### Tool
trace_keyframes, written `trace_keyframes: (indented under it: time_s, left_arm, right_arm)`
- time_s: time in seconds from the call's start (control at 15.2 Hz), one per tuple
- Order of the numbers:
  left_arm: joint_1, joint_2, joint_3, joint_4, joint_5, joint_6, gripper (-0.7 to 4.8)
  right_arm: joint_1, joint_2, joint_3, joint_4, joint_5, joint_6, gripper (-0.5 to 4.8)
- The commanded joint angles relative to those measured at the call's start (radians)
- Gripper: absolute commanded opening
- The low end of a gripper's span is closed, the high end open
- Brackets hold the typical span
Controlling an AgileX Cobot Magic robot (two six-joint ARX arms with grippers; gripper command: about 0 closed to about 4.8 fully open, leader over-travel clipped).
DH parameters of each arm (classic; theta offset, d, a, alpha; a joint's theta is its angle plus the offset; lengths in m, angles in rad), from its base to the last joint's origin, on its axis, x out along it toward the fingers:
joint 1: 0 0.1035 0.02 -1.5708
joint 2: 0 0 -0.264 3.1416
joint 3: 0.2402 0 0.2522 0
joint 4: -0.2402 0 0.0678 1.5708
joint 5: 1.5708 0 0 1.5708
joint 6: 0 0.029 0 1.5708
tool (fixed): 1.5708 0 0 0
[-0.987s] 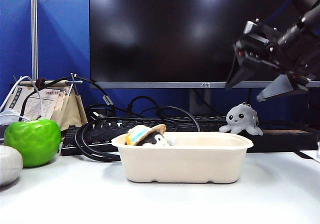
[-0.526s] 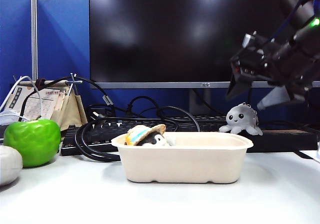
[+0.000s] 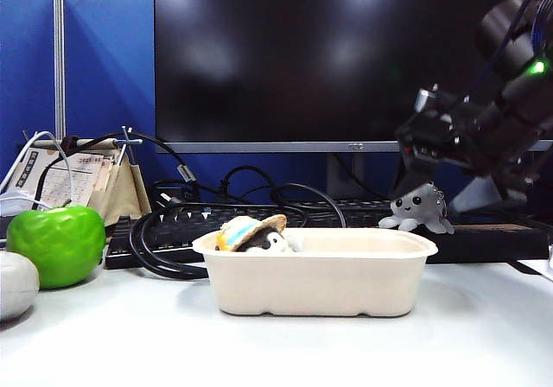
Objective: Identity fluffy octopus among items on the table, put them into the paper lunch box.
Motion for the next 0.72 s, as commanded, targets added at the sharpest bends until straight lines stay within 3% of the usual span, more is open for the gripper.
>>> trace_keyframes:
  time_s: [0.07,0.2,0.26,0.39,0.53,0.72]
  left_arm:
    - [0.0,-0.001,0.003,0.01,0.0,-0.003,0.68]
    - [0.0,-0.001,0.003,0.01,0.0,-0.003,0.68]
    - [0.0,-0.001,0.003,0.01,0.0,-0.003,0.68]
    - [0.0,-0.001,0.003,0.01,0.0,-0.003,0.68]
    - [0.0,-0.001,0.003,0.01,0.001,-0.003,0.68]
    - [0.0,-0.001,0.003,0.01,0.0,-0.003,0.68]
  right_arm:
    - [0.001,0.004,0.003,0.017,-0.006,0.0,4.79]
    - [0.001,0.004,0.003,0.023,-0.006,0.0,4.62]
    - [0.001,0.004,0.003,0.023,-0.006,-0.001,4.23]
    - [0.001,0.008,0.003,0.023,-0.006,0.0,4.16]
    - [0.001,0.014,0.003,0.017,-0.006,0.0,2.86]
    - [0.001,0.014,0.003,0.024,-0.006,-0.001,2.63]
